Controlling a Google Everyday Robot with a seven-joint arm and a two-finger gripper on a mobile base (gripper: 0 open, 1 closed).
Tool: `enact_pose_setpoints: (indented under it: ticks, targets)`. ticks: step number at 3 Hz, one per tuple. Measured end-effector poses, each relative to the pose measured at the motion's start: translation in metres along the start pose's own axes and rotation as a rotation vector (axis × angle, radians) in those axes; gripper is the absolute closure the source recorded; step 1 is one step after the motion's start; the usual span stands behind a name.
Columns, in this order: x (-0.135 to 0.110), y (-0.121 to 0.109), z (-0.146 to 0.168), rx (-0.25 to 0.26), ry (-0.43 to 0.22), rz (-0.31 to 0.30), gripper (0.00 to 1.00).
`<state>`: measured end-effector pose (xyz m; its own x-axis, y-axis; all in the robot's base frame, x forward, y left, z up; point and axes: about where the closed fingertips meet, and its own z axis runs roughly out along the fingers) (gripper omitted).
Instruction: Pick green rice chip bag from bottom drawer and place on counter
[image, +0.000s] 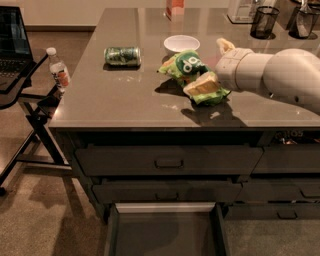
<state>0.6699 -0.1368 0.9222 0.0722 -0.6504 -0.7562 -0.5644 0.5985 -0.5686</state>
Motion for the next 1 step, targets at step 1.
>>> enact_pose_setpoints:
  ticks: [1]
  targets:
    - [0.0, 0.0, 0.0, 0.0, 0.0, 0.0, 0.0]
